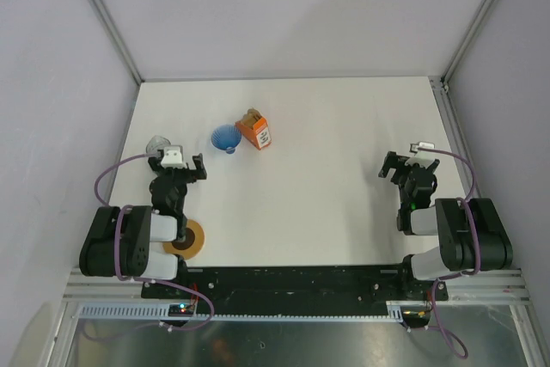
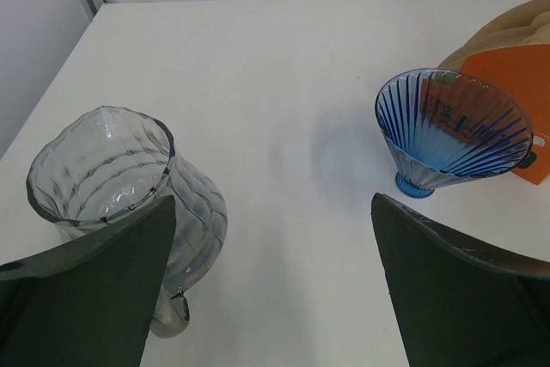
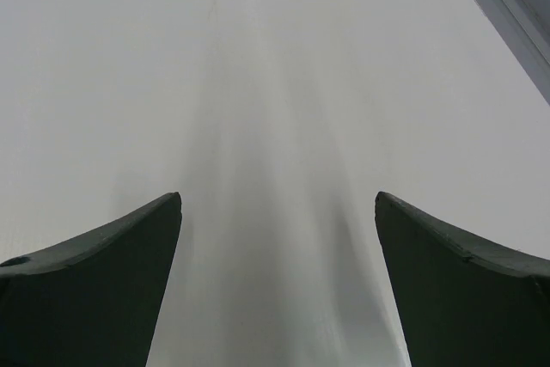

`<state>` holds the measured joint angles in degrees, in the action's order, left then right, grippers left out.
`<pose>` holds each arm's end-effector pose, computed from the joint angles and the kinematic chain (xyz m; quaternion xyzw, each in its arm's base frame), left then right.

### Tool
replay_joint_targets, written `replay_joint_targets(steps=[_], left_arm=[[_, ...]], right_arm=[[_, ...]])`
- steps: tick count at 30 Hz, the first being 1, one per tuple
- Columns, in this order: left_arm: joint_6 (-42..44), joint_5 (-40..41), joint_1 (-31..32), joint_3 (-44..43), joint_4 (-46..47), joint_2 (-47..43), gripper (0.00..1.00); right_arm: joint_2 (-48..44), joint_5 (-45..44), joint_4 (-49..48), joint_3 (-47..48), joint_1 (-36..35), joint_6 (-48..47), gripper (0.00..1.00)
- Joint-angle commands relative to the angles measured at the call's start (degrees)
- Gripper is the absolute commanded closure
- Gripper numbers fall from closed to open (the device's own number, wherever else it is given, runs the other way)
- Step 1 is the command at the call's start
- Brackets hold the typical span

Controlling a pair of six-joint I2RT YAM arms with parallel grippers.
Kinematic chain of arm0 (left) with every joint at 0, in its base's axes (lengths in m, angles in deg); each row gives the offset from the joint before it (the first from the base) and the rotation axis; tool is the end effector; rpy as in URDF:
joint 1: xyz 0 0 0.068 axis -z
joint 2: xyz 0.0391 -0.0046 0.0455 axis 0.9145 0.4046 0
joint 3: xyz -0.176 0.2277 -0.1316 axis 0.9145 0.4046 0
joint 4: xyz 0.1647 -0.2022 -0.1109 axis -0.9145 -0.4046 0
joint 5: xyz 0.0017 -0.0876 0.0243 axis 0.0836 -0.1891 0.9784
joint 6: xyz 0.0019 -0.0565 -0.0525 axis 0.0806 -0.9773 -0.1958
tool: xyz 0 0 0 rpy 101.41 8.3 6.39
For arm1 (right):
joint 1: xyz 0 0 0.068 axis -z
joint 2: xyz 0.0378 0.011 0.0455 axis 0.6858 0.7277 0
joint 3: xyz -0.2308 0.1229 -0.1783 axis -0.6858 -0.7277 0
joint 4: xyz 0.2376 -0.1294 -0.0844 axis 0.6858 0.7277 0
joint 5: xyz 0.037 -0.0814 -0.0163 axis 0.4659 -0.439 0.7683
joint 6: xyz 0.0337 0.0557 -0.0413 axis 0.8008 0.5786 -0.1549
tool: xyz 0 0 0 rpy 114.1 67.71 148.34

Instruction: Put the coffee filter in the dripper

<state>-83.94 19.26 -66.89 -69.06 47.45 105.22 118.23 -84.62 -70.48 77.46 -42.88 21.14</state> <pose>0.2437 0.0038 0.1781 0.0015 0.7111 0.0168 0.7029 0.2619 -0.0118 0.1609 0.0691 0.7628 -0.0449 0.6414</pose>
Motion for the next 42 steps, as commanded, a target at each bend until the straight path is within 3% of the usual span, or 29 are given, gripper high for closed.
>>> replay_joint_targets(steps=[1,6,14,17,20,27,31,35,38,42], left_arm=[[0.5,1.3,0.2,-0.6,2.3,0.2,0.01],[0.5,1.3,0.2,-0.6,2.3,0.2,0.0],[0.5,1.2,0.2,-0.6,2.2,-0.2,0.0],[-0.3,1.1,0.1,-1.9,-2.4,-3.9,0.0],[-3.0,2.3,-1.5,-6.5,-11.5,-5.8,0.0],[-1.7,-1.9,-5.1,-27.4,-48.8,-7.8,0.0],[-0.4,-9.3,-8.5,-34.4,-59.0,-8.8,0.01],[2.8,-12.9,-12.0,-44.0,-71.9,-6.0,0.09],[7.8,-11.8,-13.4,-49.6,-80.5,-4.0,0.17],[16.1,-6.1,-13.8,-50.5,-85.9,-3.0,0.2]], right_arm=[[0.2,-0.9,-1.8,1.5,-0.3,-0.9,0.01],[-1.9,-2.2,-0.6,1.5,-0.3,-0.3,0.01],[-14.2,-4.0,13.6,3.9,-0.2,2.2,0.01],[-18.7,0.5,20.0,5.8,1.2,7.4,0.01],[-21.8,7.3,22.4,7.0,1.4,9.8,0.01],[-26.6,11.3,28.6,10.4,-2.7,7.8,0.01],[-27.6,13.0,31.6,11.4,-3.7,7.1,0.01],[-27.9,14.7,33.9,12.0,-4.1,6.3,0.01],[-27.8,14.9,34.9,12.0,-4.1,5.9,0.01],[-26.9,15.3,34.0,12.0,-4.0,6.1,0.01]])
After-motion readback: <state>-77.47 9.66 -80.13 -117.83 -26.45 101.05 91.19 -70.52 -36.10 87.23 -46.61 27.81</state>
